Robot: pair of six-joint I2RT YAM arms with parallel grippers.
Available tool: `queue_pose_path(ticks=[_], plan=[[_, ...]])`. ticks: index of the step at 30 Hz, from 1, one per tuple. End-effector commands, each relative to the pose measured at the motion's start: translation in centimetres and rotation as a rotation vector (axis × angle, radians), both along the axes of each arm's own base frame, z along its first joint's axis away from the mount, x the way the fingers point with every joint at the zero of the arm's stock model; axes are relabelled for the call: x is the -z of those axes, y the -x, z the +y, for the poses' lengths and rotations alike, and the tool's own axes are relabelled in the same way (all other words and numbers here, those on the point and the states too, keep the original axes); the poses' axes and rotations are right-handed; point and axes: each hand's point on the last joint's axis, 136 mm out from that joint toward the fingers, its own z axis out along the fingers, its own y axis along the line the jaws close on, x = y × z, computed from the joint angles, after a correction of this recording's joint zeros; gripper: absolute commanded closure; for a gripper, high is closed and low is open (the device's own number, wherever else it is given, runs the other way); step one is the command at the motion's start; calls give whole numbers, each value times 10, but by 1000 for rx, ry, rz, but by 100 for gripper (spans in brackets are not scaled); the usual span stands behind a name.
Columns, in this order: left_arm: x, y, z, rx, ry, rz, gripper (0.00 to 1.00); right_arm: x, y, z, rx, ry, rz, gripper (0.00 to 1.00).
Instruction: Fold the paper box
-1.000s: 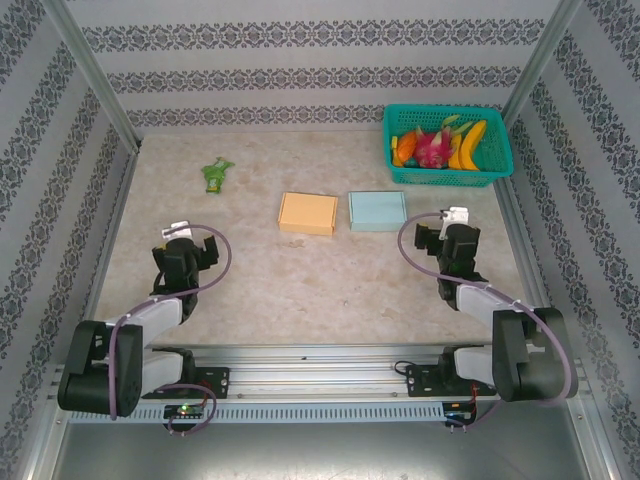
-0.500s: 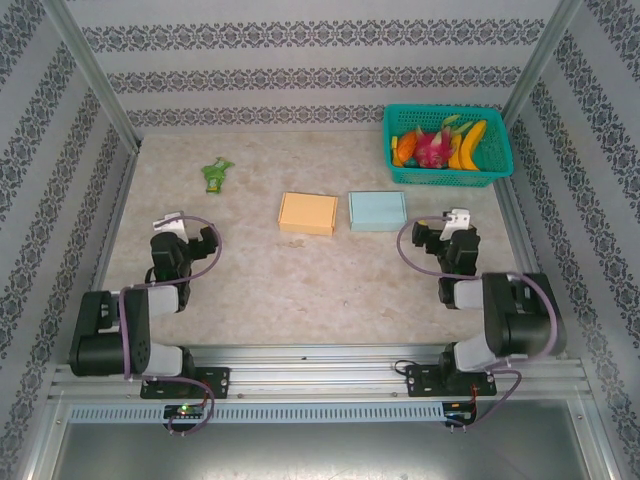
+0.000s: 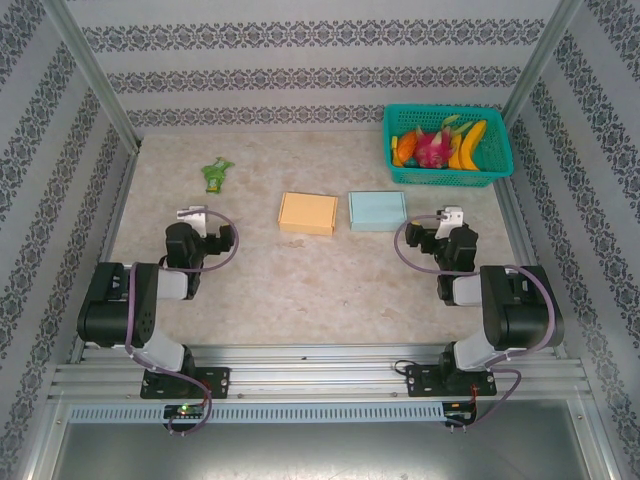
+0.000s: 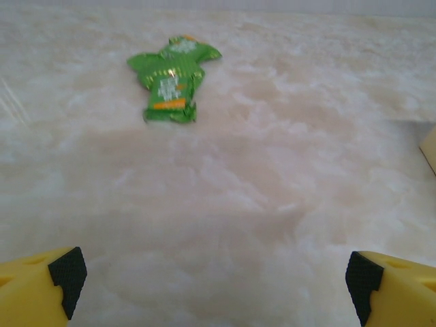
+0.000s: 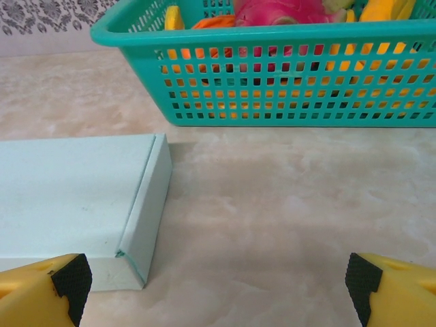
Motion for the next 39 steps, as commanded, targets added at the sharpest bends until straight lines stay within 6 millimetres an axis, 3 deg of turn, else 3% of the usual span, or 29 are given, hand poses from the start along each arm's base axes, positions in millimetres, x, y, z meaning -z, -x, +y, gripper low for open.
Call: queue_pose_path(ticks=[1, 39], plan=[[0, -2, 6, -38, -53, 8, 0, -16, -12, 3, 14, 50, -25, 2], [0, -1, 5, -39, -60, 13, 0, -16, -12, 3, 18, 59, -23, 2]])
